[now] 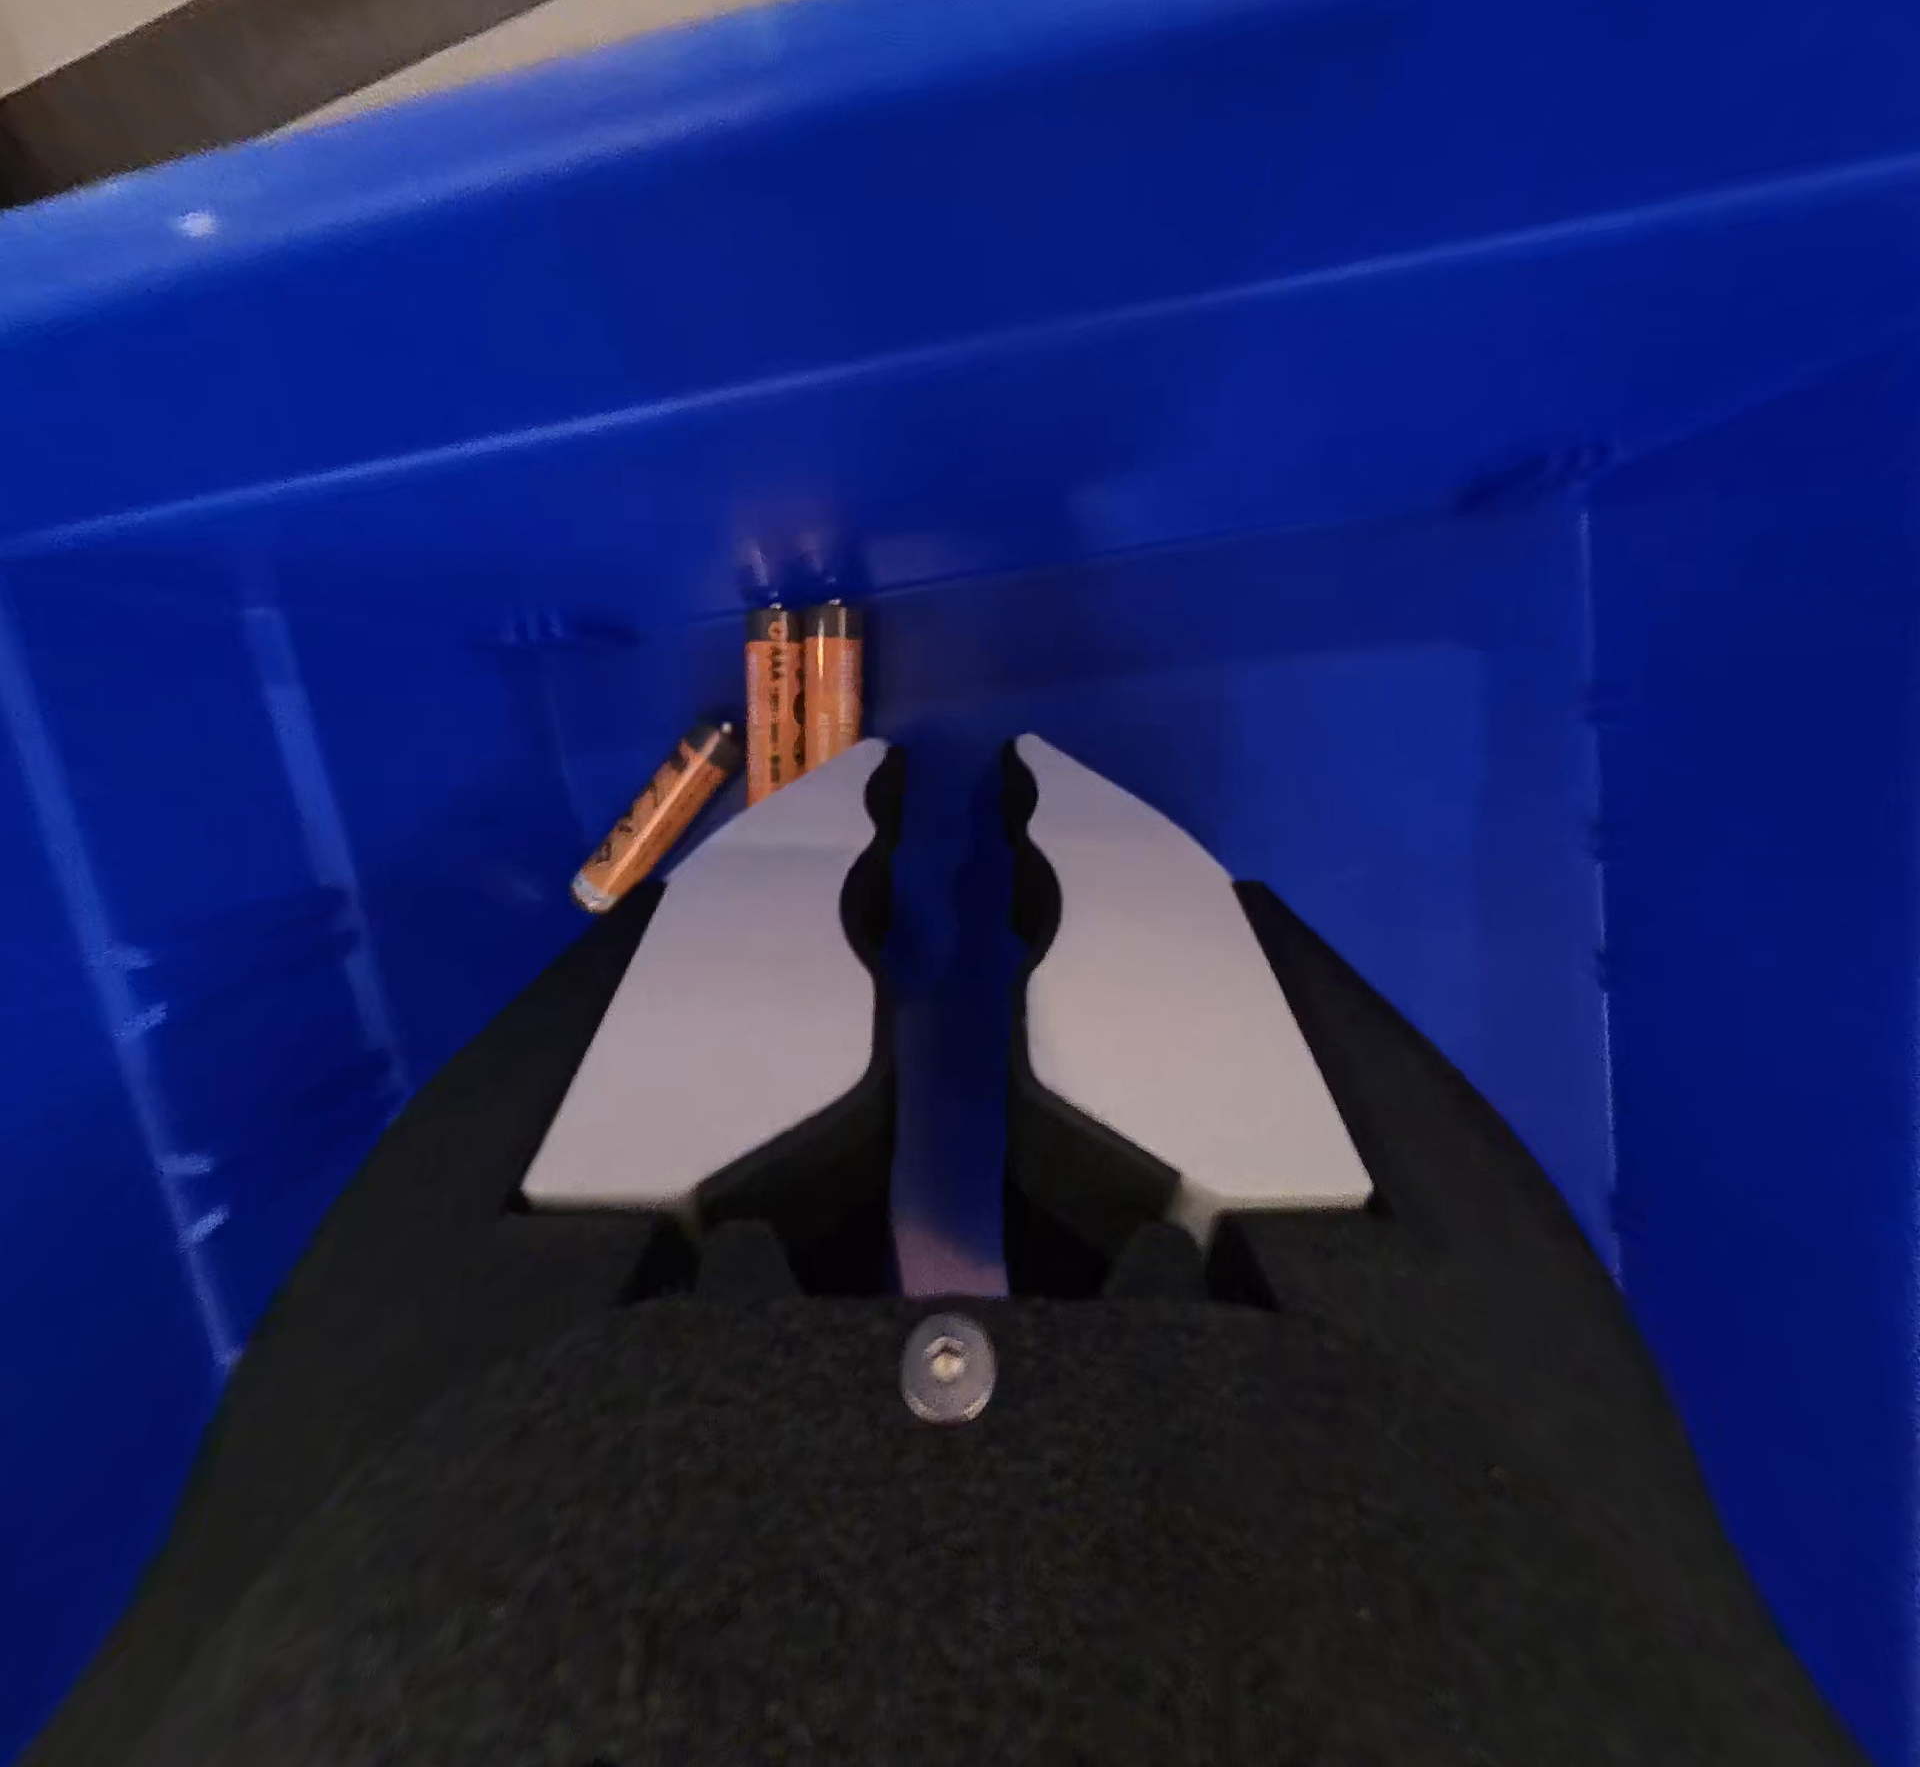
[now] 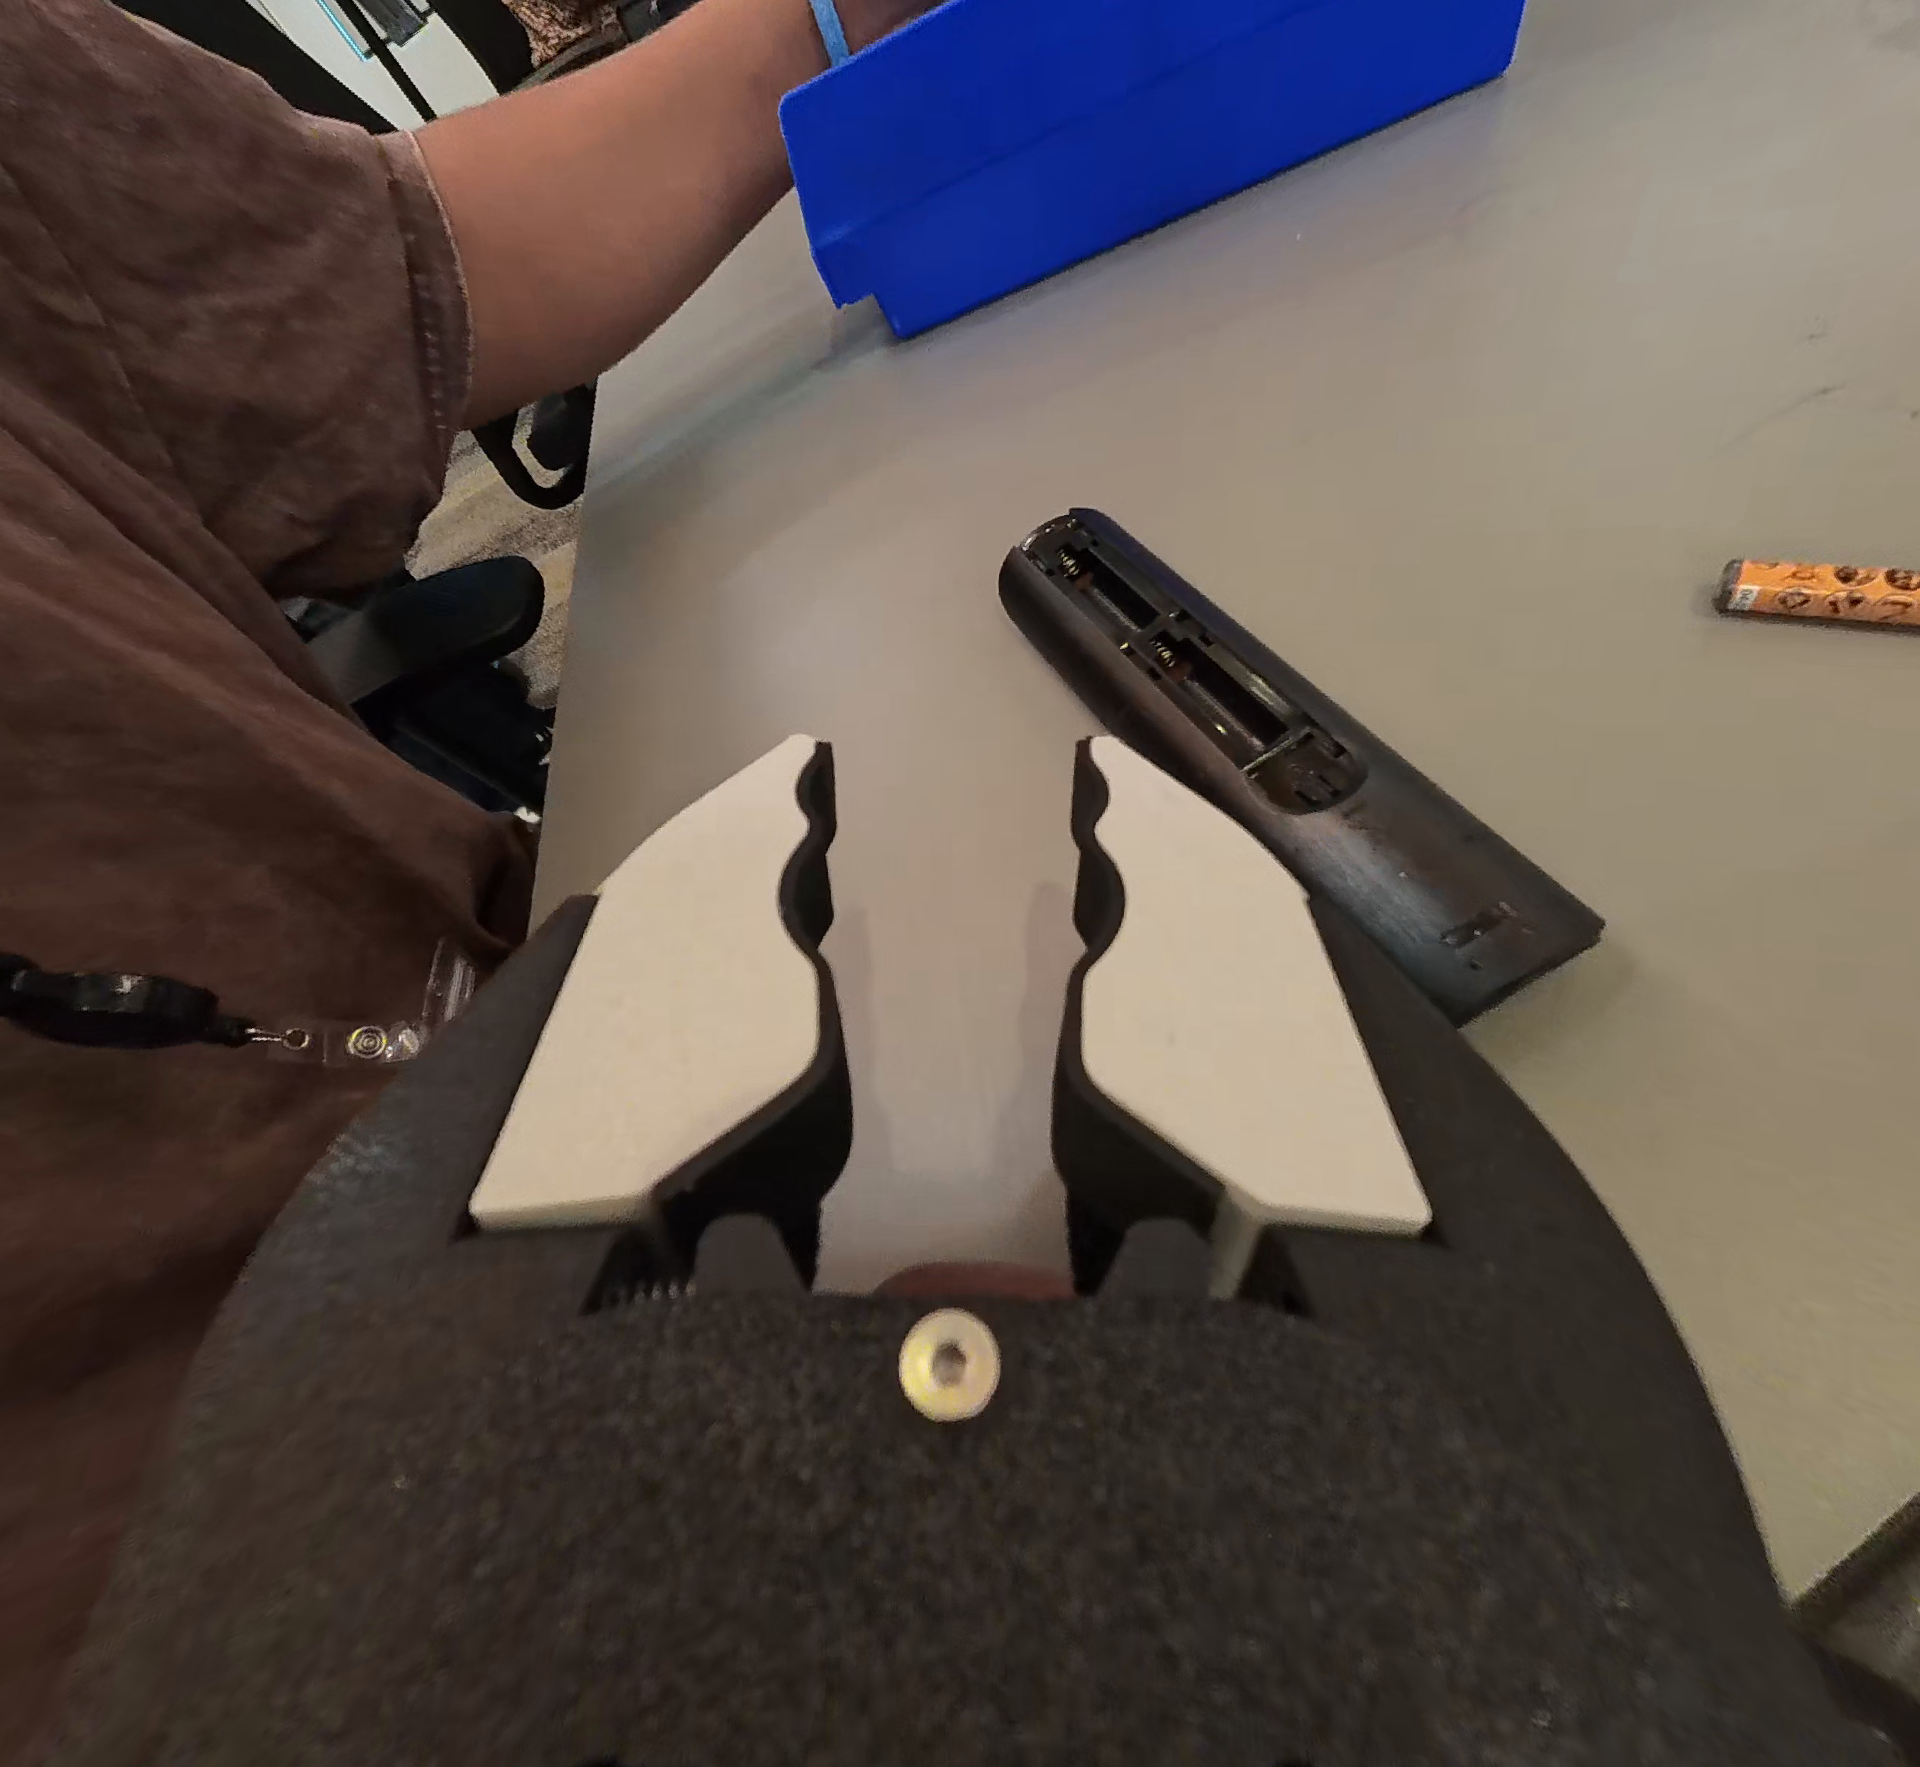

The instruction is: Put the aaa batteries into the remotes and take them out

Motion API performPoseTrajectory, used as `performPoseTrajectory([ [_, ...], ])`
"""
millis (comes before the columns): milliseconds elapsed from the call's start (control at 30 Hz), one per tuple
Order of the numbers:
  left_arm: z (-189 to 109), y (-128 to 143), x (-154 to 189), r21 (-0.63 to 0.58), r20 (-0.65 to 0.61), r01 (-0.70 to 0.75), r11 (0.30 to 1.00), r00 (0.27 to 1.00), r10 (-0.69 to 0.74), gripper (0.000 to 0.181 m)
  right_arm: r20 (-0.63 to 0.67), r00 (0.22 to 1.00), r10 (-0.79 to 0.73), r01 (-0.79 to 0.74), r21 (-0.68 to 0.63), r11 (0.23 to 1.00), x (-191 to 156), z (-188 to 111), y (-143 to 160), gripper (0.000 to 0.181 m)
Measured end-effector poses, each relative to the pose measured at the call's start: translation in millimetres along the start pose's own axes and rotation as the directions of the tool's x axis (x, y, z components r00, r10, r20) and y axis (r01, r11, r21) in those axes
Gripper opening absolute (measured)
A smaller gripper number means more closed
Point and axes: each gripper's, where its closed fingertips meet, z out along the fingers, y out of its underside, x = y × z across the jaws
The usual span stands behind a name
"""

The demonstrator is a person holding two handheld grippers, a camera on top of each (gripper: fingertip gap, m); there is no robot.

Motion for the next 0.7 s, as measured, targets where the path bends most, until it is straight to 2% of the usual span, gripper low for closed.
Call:
performPoseTrajectory([
  [133, -13.3, -7.0, -3.1, 0.063, 0.033, -0.009, 0.998, 0.999, 0.007, 0.022, -0.009, 1.0, -0.002, 0.002, 0.0, 1.0, 1.6, -3.4, -0.2, 0.043],
  [233, -12.4, -2.7, -16.6, 0.022, 0.098, -0.033, 0.999, 0.995, 0.031, 0.025, -0.009, 1.0, 0.004, -0.004, 0.005, 1.0, 2.5, -4.4, -0.5, 0.043],
  [333, -2.7, 3.6, -20.0, -0.021, 0.082, -0.022, 1.0, 0.996, 0.023, 0.032, -0.004, 1.0, 0.003, -0.003, -0.005, 1.0, 0.8, -3.3, 1.1, 0.044],
  [400, -0.1, 2.1, -14.4, -0.007, 0.038, -0.01, 1.0, 0.999, 0.011, 0.022, -0.006, 1.0, -0.004, 0.004, -0.015, 1.0, -0.1, -2.1, 2.3, 0.044],
  [633, -4.2, 4.0, -7.7, -0.032, 0.056, -0.089, 0.996, 0.994, 0.091, 0.02, 0.005, 1.0, -0.008, 0.008, -0.033, 0.999, -3.4, 2.3, 4.5, 0.044],
  [700, -17.8, -3.7, -0.9, 0.063, 0.024, -0.066, 0.996, 0.998, 0.065, 0.0, 0.01, 1.0, -0.009, 0.009, -0.028, 1.0, -4.9, 2.1, 3.3, 0.044],
])
